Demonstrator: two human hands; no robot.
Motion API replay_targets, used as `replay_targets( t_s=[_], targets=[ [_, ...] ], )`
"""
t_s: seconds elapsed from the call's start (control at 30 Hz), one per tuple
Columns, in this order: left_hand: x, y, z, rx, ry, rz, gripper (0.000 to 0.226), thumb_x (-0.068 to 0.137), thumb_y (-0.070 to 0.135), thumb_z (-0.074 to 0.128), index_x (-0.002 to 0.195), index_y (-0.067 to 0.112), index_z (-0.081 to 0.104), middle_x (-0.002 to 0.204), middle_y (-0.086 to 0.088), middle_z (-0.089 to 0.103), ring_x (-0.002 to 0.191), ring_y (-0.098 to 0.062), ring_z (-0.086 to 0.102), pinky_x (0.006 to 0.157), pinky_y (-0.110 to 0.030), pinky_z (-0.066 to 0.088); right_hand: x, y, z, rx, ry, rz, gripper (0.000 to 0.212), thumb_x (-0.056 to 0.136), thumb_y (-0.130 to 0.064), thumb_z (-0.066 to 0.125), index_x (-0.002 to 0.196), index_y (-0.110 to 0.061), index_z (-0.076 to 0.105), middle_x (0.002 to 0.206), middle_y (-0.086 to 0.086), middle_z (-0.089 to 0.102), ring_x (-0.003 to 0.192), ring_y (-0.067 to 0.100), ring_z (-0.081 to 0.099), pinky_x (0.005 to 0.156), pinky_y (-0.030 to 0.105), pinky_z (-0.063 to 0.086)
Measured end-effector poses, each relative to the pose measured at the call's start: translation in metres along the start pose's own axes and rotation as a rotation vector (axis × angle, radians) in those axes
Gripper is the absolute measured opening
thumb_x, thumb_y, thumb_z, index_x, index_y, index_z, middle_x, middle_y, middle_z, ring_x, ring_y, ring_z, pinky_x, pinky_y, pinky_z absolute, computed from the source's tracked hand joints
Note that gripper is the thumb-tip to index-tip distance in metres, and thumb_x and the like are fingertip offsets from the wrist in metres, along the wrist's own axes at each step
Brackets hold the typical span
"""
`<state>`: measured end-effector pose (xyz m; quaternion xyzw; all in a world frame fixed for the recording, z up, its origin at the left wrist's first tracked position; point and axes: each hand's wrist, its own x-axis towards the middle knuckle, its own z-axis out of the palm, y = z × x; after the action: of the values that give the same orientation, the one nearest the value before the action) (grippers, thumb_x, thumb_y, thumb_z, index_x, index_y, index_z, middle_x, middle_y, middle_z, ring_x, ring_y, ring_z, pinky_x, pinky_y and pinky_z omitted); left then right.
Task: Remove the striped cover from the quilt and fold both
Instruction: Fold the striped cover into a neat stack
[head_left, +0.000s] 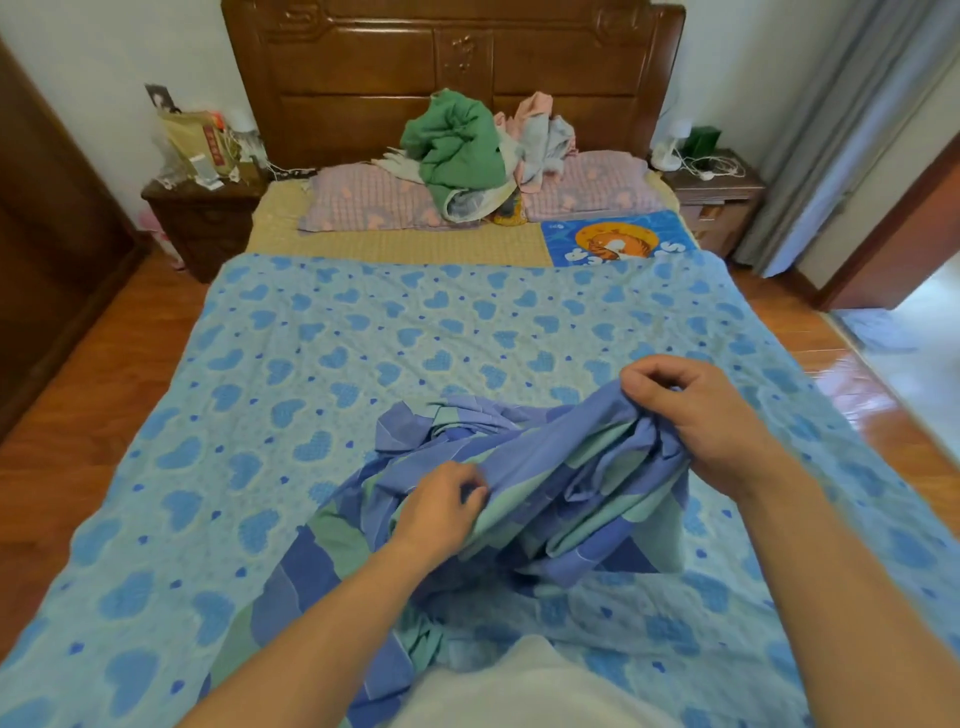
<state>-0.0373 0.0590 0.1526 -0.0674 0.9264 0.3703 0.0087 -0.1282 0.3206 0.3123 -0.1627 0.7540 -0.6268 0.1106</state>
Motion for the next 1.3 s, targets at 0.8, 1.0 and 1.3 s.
replay_targets(
  t_s=[0.8, 1.0, 1.3],
  targets=[
    [0.016, 0.011, -0.128, -0.124, 0.329, -0.032, 0.019, 0.096, 0.023, 0.06, 0.08, 0.033, 0.062, 0.065, 0.005, 0.059, 0.057, -0.004, 0.05, 0.056, -0.017, 0.04, 0.012, 0.016, -0.002, -0.327, 0.25, 0.097, 0.019, 0.092, -0.029, 0.067, 0.075, -0.023, 0.072, 0.076, 0.004, 0.07, 0.066, 0.014, 0.062, 0.065, 0.039, 0.05],
    [0.004, 0.104, -0.144, -0.165, -0.229, 0.25, 0.009, 0.092, 0.029, 0.066, 0.083, 0.03, 0.068, 0.06, 0.011, 0.053, 0.056, -0.004, 0.043, 0.055, -0.02, 0.037, 0.002, -0.014, 0.066, -0.453, -0.377, -0.044, 0.039, 0.072, -0.051, 0.076, 0.109, -0.047, 0.064, 0.063, -0.028, 0.055, 0.06, -0.006, 0.053, 0.06, 0.01, 0.04],
    [-0.023, 0.032, -0.098, -0.011, -0.3, 0.021, 0.017, 0.083, 0.016, 0.068, 0.084, 0.025, 0.054, 0.075, 0.008, 0.054, 0.062, -0.009, 0.045, 0.069, -0.044, 0.049, -0.003, 0.006, 0.056, -0.587, -0.233, 0.024, 0.031, 0.097, -0.032, 0.058, 0.07, -0.017, 0.063, 0.066, 0.0, 0.06, 0.058, 0.009, 0.05, 0.062, 0.027, 0.039]
  ],
)
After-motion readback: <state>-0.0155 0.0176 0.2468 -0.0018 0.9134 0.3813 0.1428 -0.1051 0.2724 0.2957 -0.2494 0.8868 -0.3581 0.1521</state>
